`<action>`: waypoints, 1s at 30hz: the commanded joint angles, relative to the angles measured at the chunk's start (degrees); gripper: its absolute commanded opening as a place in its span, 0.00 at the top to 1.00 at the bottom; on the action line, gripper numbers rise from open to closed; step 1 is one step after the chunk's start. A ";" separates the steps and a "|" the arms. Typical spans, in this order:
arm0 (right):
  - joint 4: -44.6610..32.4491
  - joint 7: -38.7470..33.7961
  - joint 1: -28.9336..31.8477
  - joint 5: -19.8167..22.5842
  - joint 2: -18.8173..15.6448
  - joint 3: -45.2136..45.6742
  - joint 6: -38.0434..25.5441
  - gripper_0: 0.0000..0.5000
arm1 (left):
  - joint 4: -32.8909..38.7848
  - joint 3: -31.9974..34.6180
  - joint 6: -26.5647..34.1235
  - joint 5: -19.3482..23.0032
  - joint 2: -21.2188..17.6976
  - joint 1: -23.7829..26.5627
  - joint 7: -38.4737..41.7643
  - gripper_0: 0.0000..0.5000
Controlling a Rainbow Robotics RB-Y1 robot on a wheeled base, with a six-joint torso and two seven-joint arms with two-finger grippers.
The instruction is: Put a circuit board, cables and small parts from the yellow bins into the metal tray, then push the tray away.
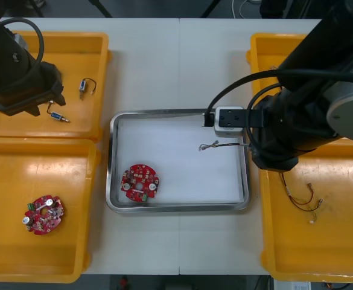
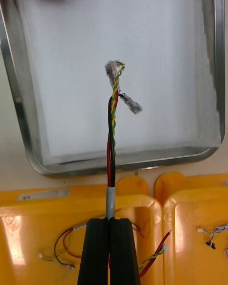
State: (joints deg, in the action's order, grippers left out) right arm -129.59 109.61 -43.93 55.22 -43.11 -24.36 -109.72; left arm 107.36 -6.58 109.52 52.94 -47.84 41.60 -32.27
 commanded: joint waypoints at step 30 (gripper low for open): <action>19.82 -2.12 -4.32 -10.74 7.16 -29.34 23.76 1.00 | -38.36 -2.13 -22.95 -11.28 2.22 13.51 -4.38 0.00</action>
State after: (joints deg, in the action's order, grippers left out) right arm -110.10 109.46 -46.49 44.62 -37.02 -52.78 -86.43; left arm 70.64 -7.69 89.08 43.22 -46.80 51.82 -32.87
